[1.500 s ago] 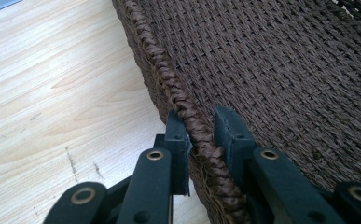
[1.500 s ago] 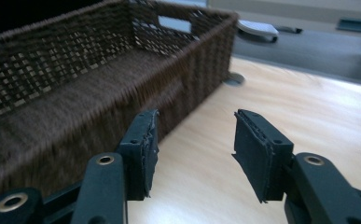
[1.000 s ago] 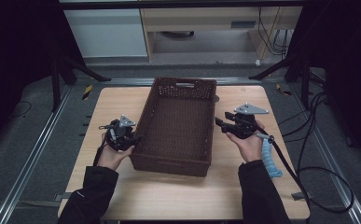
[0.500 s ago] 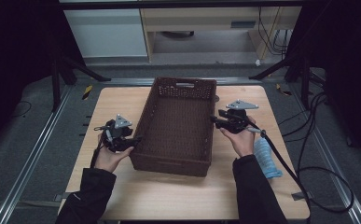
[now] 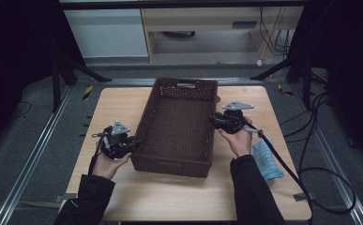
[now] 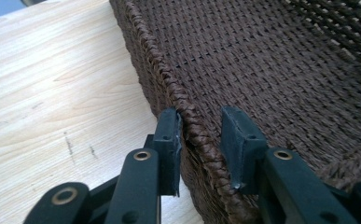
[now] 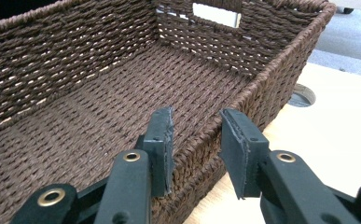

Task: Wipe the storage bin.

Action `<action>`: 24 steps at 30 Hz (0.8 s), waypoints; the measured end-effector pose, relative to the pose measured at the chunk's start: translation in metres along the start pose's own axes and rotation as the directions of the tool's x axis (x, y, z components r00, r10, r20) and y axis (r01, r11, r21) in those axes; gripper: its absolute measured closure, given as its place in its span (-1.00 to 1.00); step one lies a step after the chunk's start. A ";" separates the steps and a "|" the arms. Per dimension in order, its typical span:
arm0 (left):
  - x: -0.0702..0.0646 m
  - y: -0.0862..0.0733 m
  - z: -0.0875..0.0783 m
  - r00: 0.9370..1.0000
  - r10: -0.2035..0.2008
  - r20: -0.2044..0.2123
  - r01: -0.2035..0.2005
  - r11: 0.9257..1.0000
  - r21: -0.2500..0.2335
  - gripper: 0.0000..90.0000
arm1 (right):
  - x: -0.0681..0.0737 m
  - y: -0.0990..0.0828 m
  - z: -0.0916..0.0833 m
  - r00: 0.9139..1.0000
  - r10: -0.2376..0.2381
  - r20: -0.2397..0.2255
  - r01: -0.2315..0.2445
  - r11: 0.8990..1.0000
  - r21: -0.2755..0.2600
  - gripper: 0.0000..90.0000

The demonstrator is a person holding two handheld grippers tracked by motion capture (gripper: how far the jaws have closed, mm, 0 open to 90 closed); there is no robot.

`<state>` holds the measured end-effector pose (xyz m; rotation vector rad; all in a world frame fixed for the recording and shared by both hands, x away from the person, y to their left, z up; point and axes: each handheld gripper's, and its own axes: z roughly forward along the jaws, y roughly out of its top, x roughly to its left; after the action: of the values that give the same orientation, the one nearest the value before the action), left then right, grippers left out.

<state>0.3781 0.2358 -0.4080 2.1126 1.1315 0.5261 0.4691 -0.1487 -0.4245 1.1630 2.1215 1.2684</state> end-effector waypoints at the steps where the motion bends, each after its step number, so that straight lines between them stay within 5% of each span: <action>1: 0.001 0.000 0.000 1.000 -0.002 -0.002 0.002 1.000 0.000 0.52 | 0.001 0.000 -0.001 1.000 0.004 -0.002 -0.004 1.000 0.006 0.44; 13: 0.015 0.000 0.003 0.999 -0.039 -0.028 0.038 0.999 -0.010 0.67 | 0.012 -0.002 -0.016 1.000 -0.022 -0.008 0.022 1.000 0.007 0.40; 18: 0.023 0.001 0.006 0.998 -0.057 -0.040 0.057 0.998 -0.020 0.73 | 0.002 0.002 -0.008 0.999 -0.019 0.046 0.020 1.000 -0.015 0.33; 24: 0.025 0.000 0.002 0.997 -0.069 -0.046 0.067 0.997 -0.044 0.62 | 0.001 0.001 -0.001 0.999 0.004 0.037 -0.004 1.000 -0.010 0.39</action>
<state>0.3928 0.2556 -0.4082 2.0278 1.2038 0.5664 0.4682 -0.1486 -0.4233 1.1781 2.0847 1.2486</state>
